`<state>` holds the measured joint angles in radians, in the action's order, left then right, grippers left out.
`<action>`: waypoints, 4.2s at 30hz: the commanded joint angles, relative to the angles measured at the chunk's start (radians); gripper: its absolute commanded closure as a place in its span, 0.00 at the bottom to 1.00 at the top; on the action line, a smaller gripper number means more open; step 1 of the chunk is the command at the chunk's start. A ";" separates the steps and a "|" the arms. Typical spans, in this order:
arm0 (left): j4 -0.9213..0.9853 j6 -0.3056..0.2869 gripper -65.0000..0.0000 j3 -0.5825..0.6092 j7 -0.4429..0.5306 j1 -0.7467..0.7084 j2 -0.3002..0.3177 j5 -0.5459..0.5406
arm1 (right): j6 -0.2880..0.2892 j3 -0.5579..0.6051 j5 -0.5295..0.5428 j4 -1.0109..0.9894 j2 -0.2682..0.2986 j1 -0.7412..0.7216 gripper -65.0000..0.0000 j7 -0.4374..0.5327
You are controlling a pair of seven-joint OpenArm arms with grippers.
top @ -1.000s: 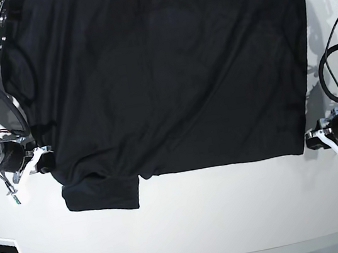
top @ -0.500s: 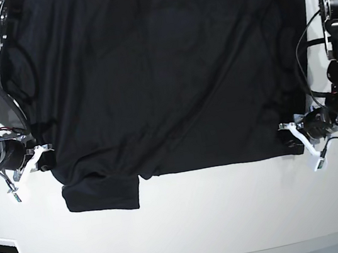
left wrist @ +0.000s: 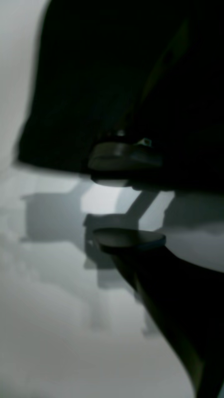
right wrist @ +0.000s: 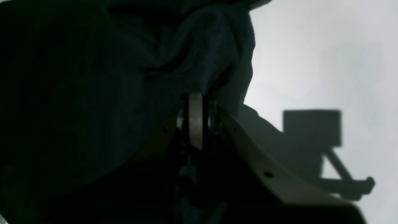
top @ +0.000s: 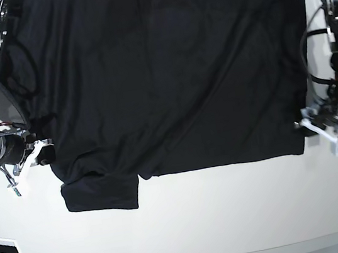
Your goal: Layout the t-shirt on the table in an organized manner, then fold the t-shirt properly
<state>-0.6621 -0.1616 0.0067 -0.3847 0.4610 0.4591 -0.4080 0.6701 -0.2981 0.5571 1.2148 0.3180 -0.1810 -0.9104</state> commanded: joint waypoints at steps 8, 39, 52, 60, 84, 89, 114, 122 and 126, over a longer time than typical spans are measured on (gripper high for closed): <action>0.134 -0.082 0.53 -0.003 0.064 0.005 -0.002 -0.020 | 0.001 -0.004 0.023 0.020 0.014 -0.027 1.00 0.001; 0.131 -0.089 1.00 0.019 0.079 0.294 0.027 -0.014 | -0.078 -0.003 -0.091 0.020 0.027 -0.155 1.00 0.064; 0.131 -0.381 1.00 0.053 -0.080 0.282 0.037 -0.200 | -0.090 -0.004 -0.092 0.020 0.034 -0.157 1.00 0.063; 0.131 -0.412 1.00 0.050 -0.192 0.187 0.036 -0.307 | -0.090 -0.004 -0.091 0.020 0.031 -0.156 1.00 0.062; 0.132 -0.175 1.00 0.052 0.129 0.182 -0.005 0.026 | -0.083 -0.004 -0.083 0.020 0.026 -0.149 1.00 0.055; 0.132 -0.249 1.00 0.050 -0.006 0.229 0.012 -0.074 | -0.083 -0.004 -0.084 0.020 0.027 -0.148 1.00 0.055; 0.132 -0.245 0.47 -0.085 -0.059 -0.026 -0.035 -0.155 | -0.084 -0.004 -0.066 0.020 0.028 -0.148 1.00 0.054; 0.132 -0.187 1.00 -0.085 -0.034 0.037 -0.045 -0.142 | -0.084 -0.004 -0.060 0.020 0.029 -0.148 1.00 0.031; 0.132 -0.130 1.00 -0.085 -0.003 0.090 -0.035 -0.104 | -0.083 -0.004 -0.057 0.020 0.028 -0.146 1.00 0.033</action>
<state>-0.5205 -0.2985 -0.0769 -0.4080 0.5243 0.4030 -0.5087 0.5869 -0.2974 0.4816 1.2148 0.3294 -0.2996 -0.8989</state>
